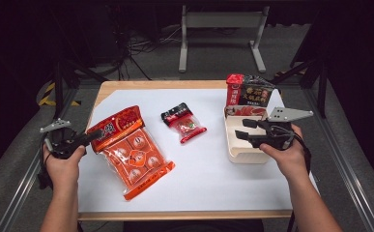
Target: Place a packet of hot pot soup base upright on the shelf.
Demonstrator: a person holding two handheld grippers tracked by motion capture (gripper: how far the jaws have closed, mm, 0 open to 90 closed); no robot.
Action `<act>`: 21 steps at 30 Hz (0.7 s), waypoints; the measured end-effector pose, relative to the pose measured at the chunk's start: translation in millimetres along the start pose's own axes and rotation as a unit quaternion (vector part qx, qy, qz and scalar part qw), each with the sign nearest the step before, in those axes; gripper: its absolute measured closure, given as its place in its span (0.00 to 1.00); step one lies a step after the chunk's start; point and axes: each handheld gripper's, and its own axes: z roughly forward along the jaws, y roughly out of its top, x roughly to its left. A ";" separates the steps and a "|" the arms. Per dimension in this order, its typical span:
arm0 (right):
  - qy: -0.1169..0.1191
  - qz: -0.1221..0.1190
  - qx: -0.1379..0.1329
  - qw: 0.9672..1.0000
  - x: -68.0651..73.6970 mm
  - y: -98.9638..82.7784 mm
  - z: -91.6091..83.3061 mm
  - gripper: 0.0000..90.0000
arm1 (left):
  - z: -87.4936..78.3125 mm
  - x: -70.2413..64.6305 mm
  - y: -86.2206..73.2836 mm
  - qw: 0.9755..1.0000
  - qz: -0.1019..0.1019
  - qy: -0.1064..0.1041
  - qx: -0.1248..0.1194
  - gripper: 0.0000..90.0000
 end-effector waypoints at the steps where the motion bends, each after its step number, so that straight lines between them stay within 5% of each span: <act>1: -0.001 -0.001 0.000 1.000 0.1 0.2 -0.3 0.52 | -1.2 -2.7 1.2 1.000 0.003 0.000 -0.003 1.00; 21: 0.000 -0.005 -0.005 1.000 3.8 2.5 -2.6 0.52 | -25.7 -52.3 22.1 0.995 0.066 -0.042 -0.055 1.00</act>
